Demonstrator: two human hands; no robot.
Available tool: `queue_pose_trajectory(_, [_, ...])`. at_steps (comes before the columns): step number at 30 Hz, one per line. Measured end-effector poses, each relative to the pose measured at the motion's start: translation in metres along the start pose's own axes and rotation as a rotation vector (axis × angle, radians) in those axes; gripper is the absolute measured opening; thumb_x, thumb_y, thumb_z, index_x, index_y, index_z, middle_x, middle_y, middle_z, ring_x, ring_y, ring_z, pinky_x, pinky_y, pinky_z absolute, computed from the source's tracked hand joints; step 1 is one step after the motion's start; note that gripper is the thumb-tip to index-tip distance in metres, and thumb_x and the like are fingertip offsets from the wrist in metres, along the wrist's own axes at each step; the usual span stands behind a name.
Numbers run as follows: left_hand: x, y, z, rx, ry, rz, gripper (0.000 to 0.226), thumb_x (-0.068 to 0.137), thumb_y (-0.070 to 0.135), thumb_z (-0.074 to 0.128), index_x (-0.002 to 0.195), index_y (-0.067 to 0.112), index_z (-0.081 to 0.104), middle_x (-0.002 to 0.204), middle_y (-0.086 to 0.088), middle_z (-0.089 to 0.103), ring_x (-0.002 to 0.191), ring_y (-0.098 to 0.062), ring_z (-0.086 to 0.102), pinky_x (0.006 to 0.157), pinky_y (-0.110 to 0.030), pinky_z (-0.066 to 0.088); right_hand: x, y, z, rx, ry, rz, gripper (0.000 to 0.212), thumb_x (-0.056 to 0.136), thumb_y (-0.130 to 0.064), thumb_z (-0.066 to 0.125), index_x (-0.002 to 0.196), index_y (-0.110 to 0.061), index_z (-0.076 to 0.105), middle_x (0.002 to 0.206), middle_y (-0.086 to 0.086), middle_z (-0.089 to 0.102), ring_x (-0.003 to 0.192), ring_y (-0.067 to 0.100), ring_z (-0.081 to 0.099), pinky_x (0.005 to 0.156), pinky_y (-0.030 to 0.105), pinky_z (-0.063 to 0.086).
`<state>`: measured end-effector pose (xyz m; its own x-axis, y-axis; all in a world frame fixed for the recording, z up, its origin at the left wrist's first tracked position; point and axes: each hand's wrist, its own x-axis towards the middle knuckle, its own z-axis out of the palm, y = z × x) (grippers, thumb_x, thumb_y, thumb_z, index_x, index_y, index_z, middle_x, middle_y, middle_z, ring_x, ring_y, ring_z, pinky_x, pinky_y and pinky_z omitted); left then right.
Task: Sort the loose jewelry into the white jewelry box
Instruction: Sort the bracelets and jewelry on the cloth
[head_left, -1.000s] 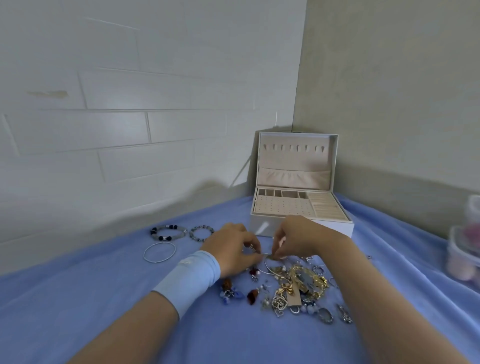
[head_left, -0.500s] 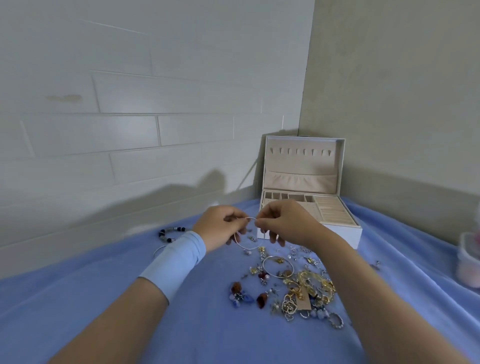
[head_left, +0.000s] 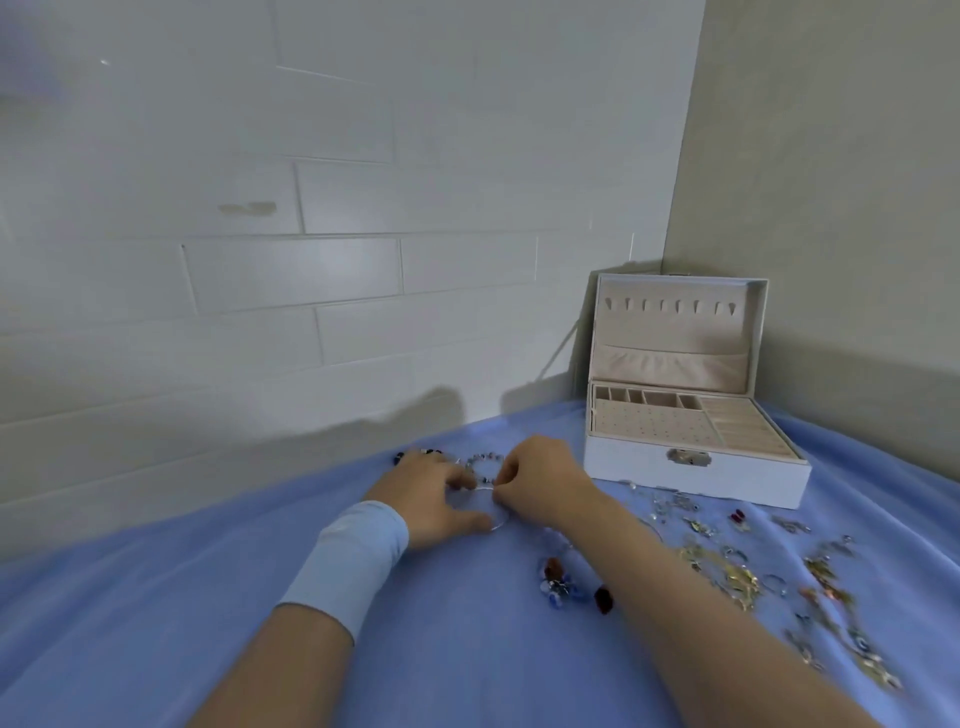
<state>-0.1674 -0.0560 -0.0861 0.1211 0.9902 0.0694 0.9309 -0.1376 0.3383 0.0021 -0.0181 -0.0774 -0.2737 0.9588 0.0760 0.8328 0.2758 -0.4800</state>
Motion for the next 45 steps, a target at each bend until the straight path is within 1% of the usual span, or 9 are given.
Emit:
queue_pose_trajectory(8, [0.002, -0.002, 0.001, 0.115, -0.048, 0.045, 0.062, 0.081, 0.063, 0.062, 0.136, 0.037, 0.054, 0.142, 0.006, 0.045, 0.135, -0.019, 0.030, 0.111, -0.037, 0.032, -0.015, 0.004, -0.016, -0.028, -0.073, -0.097, 0.025, 0.097, -0.016, 0.056, 0.107, -0.017, 0.079, 0.109, -0.001, 0.074, 0.097, 0.017, 0.065, 0.087, 0.030, 0.053])
queue_pose_trajectory(11, [0.000, 0.006, -0.003, 0.102, -0.006, 0.031, 0.064, 0.083, 0.062, 0.058, 0.140, 0.035, 0.049, 0.140, 0.007, 0.045, 0.136, -0.018, 0.030, 0.110, -0.038, 0.033, -0.025, 0.014, -0.035, 0.027, -0.020, -0.112, 0.023, 0.099, -0.017, 0.057, 0.109, -0.021, 0.077, 0.101, -0.006, 0.070, 0.085, 0.008, 0.062, 0.081, 0.023, 0.049])
queue_pose_trajectory(15, [-0.003, 0.041, -0.006, -0.062, 0.122, 0.115, 0.045, 0.092, 0.050, 0.053, 0.134, 0.033, 0.053, 0.129, 0.009, 0.053, 0.125, -0.015, 0.043, 0.105, -0.037, 0.040, -0.044, 0.039, -0.063, -0.003, 0.039, -0.095, 0.021, 0.099, -0.017, 0.060, 0.110, -0.020, 0.077, 0.103, -0.007, 0.070, 0.095, 0.010, 0.064, 0.082, 0.020, 0.046])
queue_pose_trajectory(19, [-0.007, 0.090, 0.008, -0.186, 0.049, 0.217, 0.030, 0.096, 0.040, 0.054, 0.125, 0.032, 0.058, 0.114, 0.015, 0.058, 0.098, -0.009, 0.058, 0.092, -0.031, 0.047, -0.064, 0.064, -0.078, -0.016, 0.067, -0.025, 0.020, 0.095, -0.017, 0.063, 0.109, -0.023, 0.077, 0.108, -0.004, 0.073, 0.098, 0.012, 0.065, 0.085, 0.025, 0.050])
queue_pose_trajectory(27, [-0.004, 0.126, 0.034, -0.062, -0.048, 0.195, 0.029, 0.094, 0.033, 0.058, 0.120, 0.026, 0.067, 0.119, 0.005, 0.066, 0.105, -0.015, 0.063, 0.094, -0.032, 0.050, -0.069, 0.087, -0.070, -0.253, 0.020, 0.110, 0.018, 0.091, -0.025, 0.063, 0.099, -0.034, 0.077, 0.108, -0.004, 0.073, 0.095, 0.018, 0.068, 0.086, 0.032, 0.056])
queue_pose_trajectory(33, [-0.003, 0.115, 0.044, -0.216, -0.024, 0.175, 0.030, 0.091, 0.034, 0.061, 0.121, 0.029, 0.065, 0.110, 0.012, 0.064, 0.093, -0.005, 0.059, 0.087, -0.023, 0.048, -0.067, 0.091, -0.068, -0.260, 0.001, 0.090, 0.014, 0.093, -0.029, 0.064, 0.095, -0.035, 0.076, 0.100, -0.009, 0.074, 0.091, 0.014, 0.068, 0.084, 0.033, 0.056])
queue_pose_trajectory(38, [-0.003, 0.113, 0.042, -0.393, 0.066, 0.176, 0.034, 0.092, 0.042, 0.061, 0.124, 0.031, 0.059, 0.115, 0.014, 0.060, 0.091, -0.001, 0.058, 0.082, -0.022, 0.045, -0.067, 0.092, -0.075, 0.020, 0.056, 0.018, 0.011, 0.098, -0.022, 0.059, 0.094, -0.027, 0.068, 0.094, -0.006, 0.069, 0.090, 0.015, 0.063, 0.079, 0.029, 0.049])
queue_pose_trajectory(42, [-0.003, 0.116, 0.033, -0.727, 0.135, 0.117, 0.023, 0.090, 0.016, 0.066, 0.112, 0.020, 0.070, 0.090, 0.000, 0.072, 0.074, -0.015, 0.069, 0.073, -0.033, 0.060, -0.070, 0.084, -0.074, 0.221, 0.180, -0.054, 0.011, 0.100, -0.016, 0.059, 0.095, -0.020, 0.068, 0.080, -0.009, 0.062, 0.069, 0.005, 0.054, 0.063, 0.020, 0.040])
queue_pose_trajectory(45, [-0.008, 0.113, 0.020, -0.967, 0.188, 0.053, 0.023, 0.091, 0.004, 0.063, 0.111, 0.010, 0.072, 0.085, -0.007, 0.072, 0.060, -0.013, 0.066, 0.064, -0.028, 0.060, -0.070, 0.074, -0.071, 0.352, 0.262, -0.086, 0.009, 0.098, -0.016, 0.063, 0.093, -0.020, 0.069, 0.075, -0.003, 0.065, 0.059, 0.008, 0.054, 0.060, 0.022, 0.047])
